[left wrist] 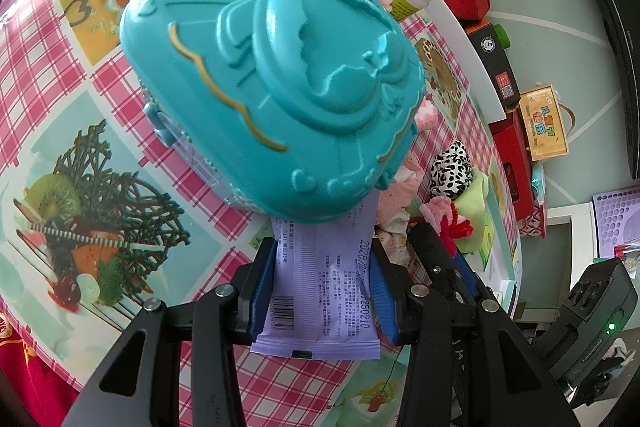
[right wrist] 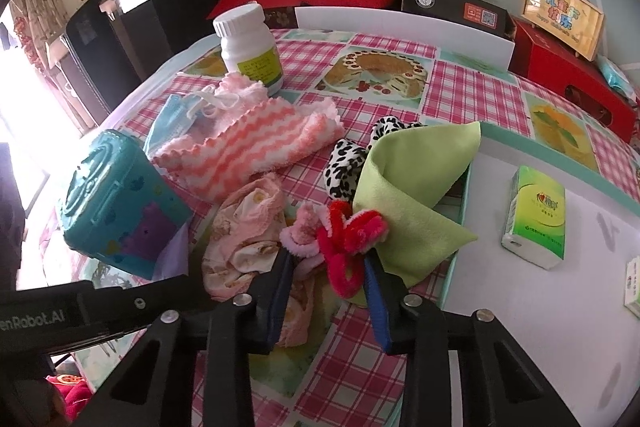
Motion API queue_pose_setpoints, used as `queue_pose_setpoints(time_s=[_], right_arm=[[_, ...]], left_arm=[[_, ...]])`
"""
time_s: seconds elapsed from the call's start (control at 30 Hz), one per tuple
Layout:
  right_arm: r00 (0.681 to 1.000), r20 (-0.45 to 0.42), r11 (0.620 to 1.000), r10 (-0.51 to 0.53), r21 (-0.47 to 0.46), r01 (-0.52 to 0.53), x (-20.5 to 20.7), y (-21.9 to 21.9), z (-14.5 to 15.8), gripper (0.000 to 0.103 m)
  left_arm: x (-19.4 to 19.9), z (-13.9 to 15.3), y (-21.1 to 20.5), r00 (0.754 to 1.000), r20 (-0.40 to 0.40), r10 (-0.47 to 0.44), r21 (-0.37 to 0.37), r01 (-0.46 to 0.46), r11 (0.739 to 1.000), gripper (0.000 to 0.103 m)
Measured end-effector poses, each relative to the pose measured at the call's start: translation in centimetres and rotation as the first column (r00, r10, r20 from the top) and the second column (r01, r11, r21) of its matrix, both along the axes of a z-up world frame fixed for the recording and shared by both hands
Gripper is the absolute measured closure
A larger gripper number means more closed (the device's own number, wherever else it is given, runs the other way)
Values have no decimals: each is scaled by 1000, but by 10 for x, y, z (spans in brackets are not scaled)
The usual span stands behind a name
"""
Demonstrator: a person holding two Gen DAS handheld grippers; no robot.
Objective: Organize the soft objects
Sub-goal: 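Hold the lavender packet in the left tool while the right tool grasps the red bow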
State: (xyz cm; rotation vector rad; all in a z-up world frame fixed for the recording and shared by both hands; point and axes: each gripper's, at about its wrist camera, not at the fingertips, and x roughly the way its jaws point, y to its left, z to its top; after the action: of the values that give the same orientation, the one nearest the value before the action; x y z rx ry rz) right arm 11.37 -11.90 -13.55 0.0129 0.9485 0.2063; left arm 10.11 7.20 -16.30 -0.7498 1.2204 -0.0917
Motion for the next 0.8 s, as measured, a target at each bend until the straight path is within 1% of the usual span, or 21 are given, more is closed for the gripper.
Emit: queue_pose_setpoints(time_s=[0.17, 0.27, 0.6, 0.8], right_arm=[[1000, 12, 1000, -2, 16, 2, -3, -2, 5, 67], [1000, 17, 1000, -1, 21, 0, -4, -3, 7, 70], [999, 36, 999, -9, 39, 8, -8, -6, 13, 71], [997, 70, 999, -14, 52, 10, -16, -9, 25, 71]], left_arm=[[0, 1, -2, 1000, -1, -8, -2, 8, 1000, 57], [1, 1, -5, 1000, 1, -17, -5, 17, 1000, 57], [3, 7, -12, 999, 18, -41, -5, 41, 999, 57], [4, 12, -17, 998, 35, -54, -3, 55, 999, 57]])
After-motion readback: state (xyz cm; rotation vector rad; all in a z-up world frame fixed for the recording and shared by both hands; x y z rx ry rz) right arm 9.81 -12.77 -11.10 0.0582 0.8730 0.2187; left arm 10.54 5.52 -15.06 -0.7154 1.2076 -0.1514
